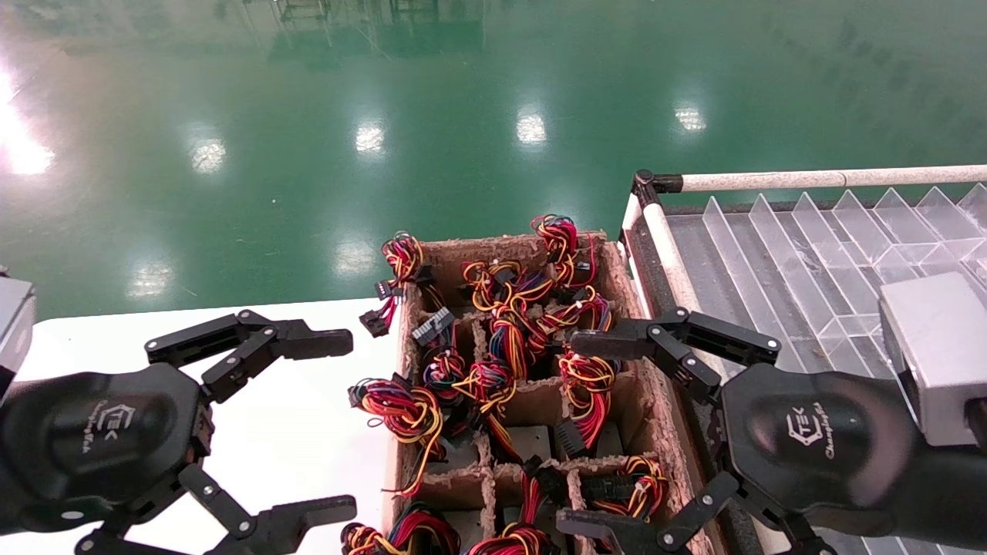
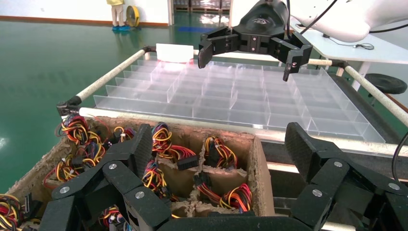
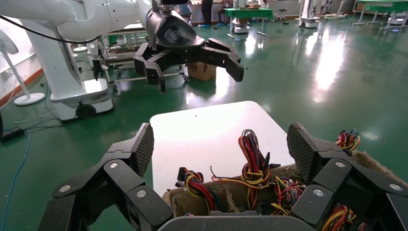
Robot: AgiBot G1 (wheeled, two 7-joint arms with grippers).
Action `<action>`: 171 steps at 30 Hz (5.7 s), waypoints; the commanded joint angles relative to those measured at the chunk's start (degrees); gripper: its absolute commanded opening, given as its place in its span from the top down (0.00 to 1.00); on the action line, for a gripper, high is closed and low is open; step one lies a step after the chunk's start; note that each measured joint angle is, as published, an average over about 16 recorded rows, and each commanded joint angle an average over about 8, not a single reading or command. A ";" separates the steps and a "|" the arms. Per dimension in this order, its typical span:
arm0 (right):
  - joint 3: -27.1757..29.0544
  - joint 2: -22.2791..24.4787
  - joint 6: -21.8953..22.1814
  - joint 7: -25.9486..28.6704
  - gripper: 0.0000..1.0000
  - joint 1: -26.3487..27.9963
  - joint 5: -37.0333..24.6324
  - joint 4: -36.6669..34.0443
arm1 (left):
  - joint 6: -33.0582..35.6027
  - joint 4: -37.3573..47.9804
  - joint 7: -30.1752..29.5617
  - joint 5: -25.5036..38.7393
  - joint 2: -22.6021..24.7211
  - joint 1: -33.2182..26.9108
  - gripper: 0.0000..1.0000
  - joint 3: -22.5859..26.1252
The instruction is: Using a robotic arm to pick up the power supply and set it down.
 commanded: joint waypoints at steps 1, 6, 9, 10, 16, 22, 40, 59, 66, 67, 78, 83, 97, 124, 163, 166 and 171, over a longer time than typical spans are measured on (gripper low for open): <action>0.00 0.00 0.00 0.00 0.00 0.00 0.00 0.00 | 0.00 0.00 0.00 0.00 0.00 0.00 0.00 0.00; 0.00 0.00 0.00 0.00 0.00 0.00 0.00 0.00 | 0.00 0.00 0.00 0.00 0.00 0.00 0.00 0.00; 0.00 0.00 0.00 0.00 0.00 0.00 0.00 0.00 | 0.00 0.00 0.00 0.00 0.00 0.00 0.00 0.00; 0.00 0.00 0.00 0.00 0.00 0.00 0.00 0.00 | 0.00 0.00 0.00 0.00 0.00 0.00 0.00 0.00; 0.00 0.00 0.00 0.00 0.00 0.00 0.00 0.00 | 0.00 0.00 0.00 0.00 0.00 0.00 0.00 0.00; 0.00 0.00 0.00 0.00 0.00 0.00 0.00 0.00 | 0.00 0.00 0.00 0.00 0.00 0.00 0.00 0.00; 0.00 0.00 0.00 0.00 0.00 0.00 0.00 0.00 | 0.00 0.00 0.00 0.00 0.00 0.00 1.00 0.00; -1.10 -0.66 5.83 -1.42 0.00 1.22 -6.95 -1.22 | 0.00 0.01 0.00 0.00 0.00 0.00 1.00 0.00; -4.51 -2.40 14.20 -0.78 0.00 3.61 -18.85 -1.77 | 0.01 0.01 0.00 0.00 0.00 0.00 1.00 0.00; -5.09 -2.69 14.93 -0.38 0.03 4.07 -20.35 -1.84 | 0.01 0.01 0.00 0.00 0.00 0.00 1.00 0.00; -9.16 -4.87 17.02 2.87 1.00 7.27 -28.68 -3.52 | 0.01 0.01 0.00 0.00 0.00 -0.01 1.00 0.01; -9.56 -5.06 17.02 3.08 1.00 7.48 -29.38 -3.74 | 0.01 0.01 0.01 0.00 0.00 -0.01 1.00 0.01; -10.02 -5.36 17.93 3.94 1.00 6.01 -29.80 -2.60 | 0.00 0.01 0.01 0.00 0.00 -0.01 1.00 0.01; -9.71 -5.13 20.03 3.61 1.00 5.41 -30.84 -1.16 | 0.00 0.01 0.01 -0.01 0.00 -0.01 1.00 0.01; -8.43 -3.55 0.72 -17.94 1.00 46.63 -42.35 3.42 | 0.00 0.01 0.01 -0.01 0.00 -0.01 1.00 0.02; -8.75 -3.98 2.38 -18.69 1.00 48.35 -45.49 2.74 | 0.00 0.01 0.01 -0.01 0.00 -0.01 1.00 0.02; -9.74 -5.46 5.50 -21.31 1.00 49.93 -50.73 -0.32 | 0.00 0.01 0.01 -0.01 -0.01 -0.01 1.00 0.02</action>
